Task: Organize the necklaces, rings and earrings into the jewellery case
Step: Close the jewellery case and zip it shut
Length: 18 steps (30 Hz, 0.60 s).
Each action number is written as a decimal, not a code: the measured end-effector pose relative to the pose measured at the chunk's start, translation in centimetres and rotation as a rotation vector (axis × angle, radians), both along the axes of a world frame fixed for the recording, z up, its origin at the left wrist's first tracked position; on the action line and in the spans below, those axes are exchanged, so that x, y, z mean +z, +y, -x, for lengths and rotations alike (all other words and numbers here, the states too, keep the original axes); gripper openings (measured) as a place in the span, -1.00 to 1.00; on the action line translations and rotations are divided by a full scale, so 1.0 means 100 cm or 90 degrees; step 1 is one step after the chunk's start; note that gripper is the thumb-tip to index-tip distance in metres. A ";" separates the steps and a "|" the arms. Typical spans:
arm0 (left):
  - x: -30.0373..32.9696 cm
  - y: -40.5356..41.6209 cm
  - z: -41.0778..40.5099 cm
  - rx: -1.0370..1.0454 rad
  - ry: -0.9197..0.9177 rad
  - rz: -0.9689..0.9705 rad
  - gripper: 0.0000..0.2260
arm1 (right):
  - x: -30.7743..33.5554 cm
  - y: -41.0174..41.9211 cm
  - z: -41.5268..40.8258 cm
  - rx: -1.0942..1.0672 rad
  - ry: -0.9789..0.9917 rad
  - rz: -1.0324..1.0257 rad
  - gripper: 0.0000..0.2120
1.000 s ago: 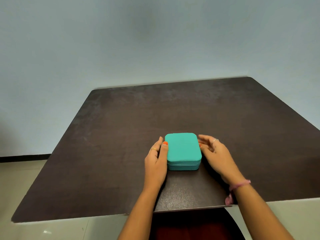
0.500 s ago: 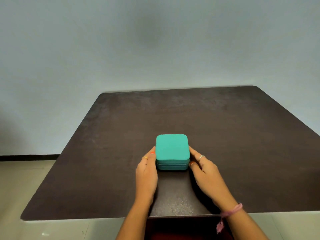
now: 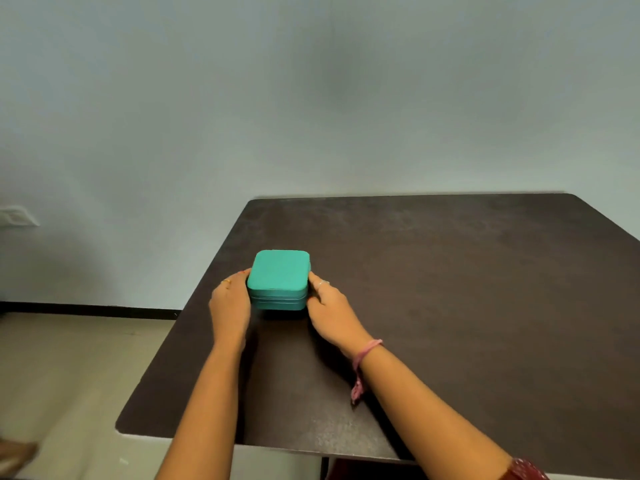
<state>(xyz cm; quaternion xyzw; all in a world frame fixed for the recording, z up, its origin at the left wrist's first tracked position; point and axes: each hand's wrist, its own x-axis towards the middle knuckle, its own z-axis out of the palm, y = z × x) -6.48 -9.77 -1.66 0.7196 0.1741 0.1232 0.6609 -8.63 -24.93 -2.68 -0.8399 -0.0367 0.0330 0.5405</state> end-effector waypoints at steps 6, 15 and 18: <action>-0.001 0.035 -0.029 0.031 0.020 -0.024 -0.80 | -0.002 0.043 -0.031 0.021 0.050 -0.030 -0.40; -0.012 0.063 -0.060 0.033 0.051 -0.046 -0.77 | -0.005 0.072 -0.063 0.041 0.087 -0.029 -0.41; -0.017 0.067 -0.071 0.042 0.045 -0.034 -0.78 | -0.006 0.075 -0.072 0.038 0.097 -0.041 -0.40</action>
